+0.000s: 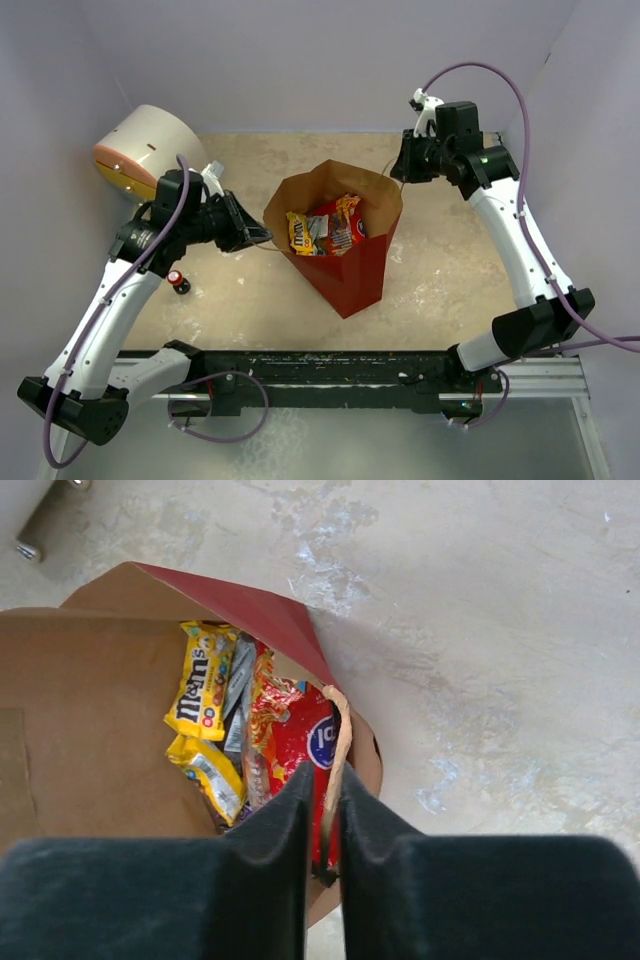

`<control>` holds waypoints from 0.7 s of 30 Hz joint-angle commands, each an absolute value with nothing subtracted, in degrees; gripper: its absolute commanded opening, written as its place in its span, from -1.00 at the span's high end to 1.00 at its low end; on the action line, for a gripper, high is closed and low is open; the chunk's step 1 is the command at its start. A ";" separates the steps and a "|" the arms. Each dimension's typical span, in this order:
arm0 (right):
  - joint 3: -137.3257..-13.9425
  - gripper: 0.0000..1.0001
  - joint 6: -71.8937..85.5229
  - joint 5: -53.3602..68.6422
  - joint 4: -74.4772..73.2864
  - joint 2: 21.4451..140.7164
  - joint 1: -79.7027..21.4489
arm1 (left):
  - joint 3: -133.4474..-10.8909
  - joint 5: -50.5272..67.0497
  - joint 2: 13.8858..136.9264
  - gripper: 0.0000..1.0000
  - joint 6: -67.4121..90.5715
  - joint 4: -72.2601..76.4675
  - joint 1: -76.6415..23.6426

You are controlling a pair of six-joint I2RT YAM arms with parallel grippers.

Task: Take the snacks out of the paper bag
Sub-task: Adjust the paper bag at the center of the board.

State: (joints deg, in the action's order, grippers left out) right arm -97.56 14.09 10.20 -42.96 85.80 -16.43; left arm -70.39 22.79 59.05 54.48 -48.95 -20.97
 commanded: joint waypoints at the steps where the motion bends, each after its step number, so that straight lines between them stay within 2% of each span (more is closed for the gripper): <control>1: -99.55 0.81 13.27 13.76 -42.36 83.85 -16.35 | -73.17 21.43 59.83 0.85 55.05 -45.06 -21.25; 4: -99.76 0.96 14.59 17.00 -41.14 83.30 -16.35 | -74.48 20.99 60.90 0.97 55.32 -44.32 -21.20; 7: -99.92 0.98 16.43 20.05 -39.81 83.06 -16.35 | -75.65 19.40 61.21 0.98 55.33 -45.22 -21.21; 13: -98.63 1.00 19.43 24.47 -37.38 82.45 -16.35 | -71.57 19.02 58.54 0.66 58.76 -39.88 -21.17; 17: -100.20 1.00 19.74 25.17 -39.71 83.30 -16.35 | -66.07 22.13 56.72 0.59 63.03 -31.12 -21.18; 21: -100.11 1.00 20.33 25.32 -40.01 82.70 -16.35 | -65.60 20.89 56.24 0.63 62.51 -31.43 -21.19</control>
State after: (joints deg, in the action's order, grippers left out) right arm -97.65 18.59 22.50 -41.17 85.41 -16.43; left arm -65.98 20.80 57.25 60.01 -37.26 -21.04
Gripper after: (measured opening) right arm 0.007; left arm 0.197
